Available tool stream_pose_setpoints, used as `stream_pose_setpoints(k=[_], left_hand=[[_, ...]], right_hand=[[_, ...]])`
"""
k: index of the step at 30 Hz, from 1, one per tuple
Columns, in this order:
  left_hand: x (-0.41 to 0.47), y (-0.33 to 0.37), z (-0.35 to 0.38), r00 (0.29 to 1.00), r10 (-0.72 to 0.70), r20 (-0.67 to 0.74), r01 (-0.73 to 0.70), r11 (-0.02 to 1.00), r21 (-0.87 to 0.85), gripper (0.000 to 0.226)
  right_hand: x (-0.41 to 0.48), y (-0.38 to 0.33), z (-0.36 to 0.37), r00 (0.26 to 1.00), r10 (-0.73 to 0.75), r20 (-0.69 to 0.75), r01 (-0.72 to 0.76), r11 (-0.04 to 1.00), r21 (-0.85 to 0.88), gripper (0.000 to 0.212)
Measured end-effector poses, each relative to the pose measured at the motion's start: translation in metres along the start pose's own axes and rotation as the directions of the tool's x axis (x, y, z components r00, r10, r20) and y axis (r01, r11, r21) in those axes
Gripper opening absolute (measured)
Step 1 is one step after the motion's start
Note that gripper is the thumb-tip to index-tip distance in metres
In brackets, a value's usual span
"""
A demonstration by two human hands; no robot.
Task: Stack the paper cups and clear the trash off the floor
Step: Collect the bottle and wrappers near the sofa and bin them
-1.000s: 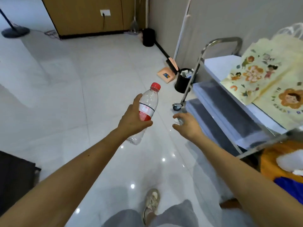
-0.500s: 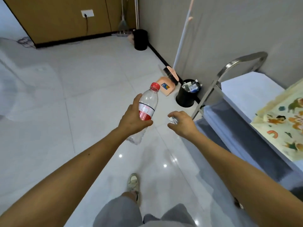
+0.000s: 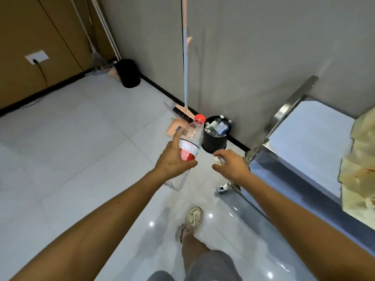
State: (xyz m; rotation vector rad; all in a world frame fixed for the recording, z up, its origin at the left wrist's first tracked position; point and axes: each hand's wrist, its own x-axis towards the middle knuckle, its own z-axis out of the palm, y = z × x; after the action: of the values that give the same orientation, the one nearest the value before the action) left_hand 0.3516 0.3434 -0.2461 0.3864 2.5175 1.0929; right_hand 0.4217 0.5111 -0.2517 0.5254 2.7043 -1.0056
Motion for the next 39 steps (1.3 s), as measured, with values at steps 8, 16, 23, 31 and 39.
stream_pose_setpoints(k=[8,16,23,31,39], left_hand=[[0.194,0.051,-0.032,0.996,0.063,0.059,-0.061,0.998,-0.019,0.102],[0.32,0.083,-0.02,0.967,0.134,0.218,-0.135,0.991,-0.012,0.097],[0.434,0.084,-0.007,0.92,0.201,0.336,-0.209,0.978,-0.013,0.105],[0.554,0.041,0.054,0.858,0.236,0.456,-0.194,0.971,-0.137,0.104],[0.645,-0.071,0.197,0.847,0.284,0.449,-0.215,0.956,-0.198,0.107]], right_hand=[[0.176,-0.003,-0.067,0.989,0.135,-0.058,-0.126,0.982,0.14,0.036],[0.267,0.022,-0.088,0.945,0.321,-0.059,-0.3,0.926,0.231,0.038],[0.34,0.028,-0.084,0.872,0.483,-0.073,-0.437,0.839,0.324,0.042],[0.438,0.069,-0.044,0.785,0.613,-0.086,-0.543,0.749,0.379,0.042],[0.548,0.182,0.063,0.775,0.611,-0.164,-0.506,0.754,0.418,0.043]])
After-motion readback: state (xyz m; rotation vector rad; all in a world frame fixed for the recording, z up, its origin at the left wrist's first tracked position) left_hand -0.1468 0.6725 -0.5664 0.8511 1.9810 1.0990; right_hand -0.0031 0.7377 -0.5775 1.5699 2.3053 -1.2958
